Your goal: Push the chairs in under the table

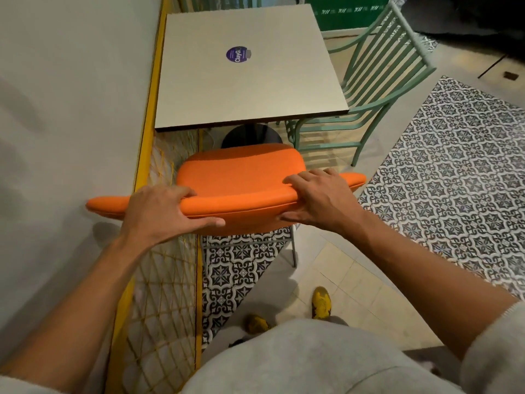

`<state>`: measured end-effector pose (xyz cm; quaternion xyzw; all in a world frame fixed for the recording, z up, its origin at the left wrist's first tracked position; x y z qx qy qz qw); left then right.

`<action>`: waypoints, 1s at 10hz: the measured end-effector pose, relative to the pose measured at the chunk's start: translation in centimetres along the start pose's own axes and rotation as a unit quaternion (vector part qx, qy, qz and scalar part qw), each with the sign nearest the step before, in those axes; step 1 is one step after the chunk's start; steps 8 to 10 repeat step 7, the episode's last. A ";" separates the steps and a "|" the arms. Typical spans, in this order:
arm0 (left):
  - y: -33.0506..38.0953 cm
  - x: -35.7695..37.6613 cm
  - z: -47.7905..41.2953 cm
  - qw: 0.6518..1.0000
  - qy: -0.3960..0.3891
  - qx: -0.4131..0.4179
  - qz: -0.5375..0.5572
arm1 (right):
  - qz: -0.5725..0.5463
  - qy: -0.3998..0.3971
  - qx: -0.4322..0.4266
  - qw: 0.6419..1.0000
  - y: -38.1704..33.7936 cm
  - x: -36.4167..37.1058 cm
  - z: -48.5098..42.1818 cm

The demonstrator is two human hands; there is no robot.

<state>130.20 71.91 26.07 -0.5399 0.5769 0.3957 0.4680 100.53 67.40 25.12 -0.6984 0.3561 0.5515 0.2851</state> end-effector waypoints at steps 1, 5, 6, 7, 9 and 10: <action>4.3 -0.6 -1.5 0.999 -0.009 0.025 0.031 | 0.005 0.003 0.053 0.999 4.3 -1.1 2.2; 32.3 1.7 -12.1 0.978 -0.091 0.139 0.129 | 0.002 -0.208 0.216 0.954 26.7 3.6 15.6; 39.1 3.3 -14.7 0.971 -0.117 0.170 0.119 | 0.015 -0.258 0.213 0.942 32.9 4.7 19.1; 43.7 6.1 -16.2 0.970 -0.165 0.147 0.097 | 0.025 -0.293 0.216 0.931 37.9 6.2 21.7; 43.7 6.1 -16.2 0.970 -0.165 0.147 0.097 | 0.025 -0.293 0.216 0.931 37.9 6.2 21.7; 43.7 6.1 -16.2 0.970 -0.165 0.147 0.097 | 0.025 -0.293 0.216 0.931 37.9 6.2 21.7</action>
Point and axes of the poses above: each hand's wrist, its own z-axis away from the middle knuckle, its own x-axis out of the palm, y = z × x, the point moved 7 cm from there along -z, towards the middle knuckle, and after that the axes turned 12 degrees about y, right-handed, at the moved point
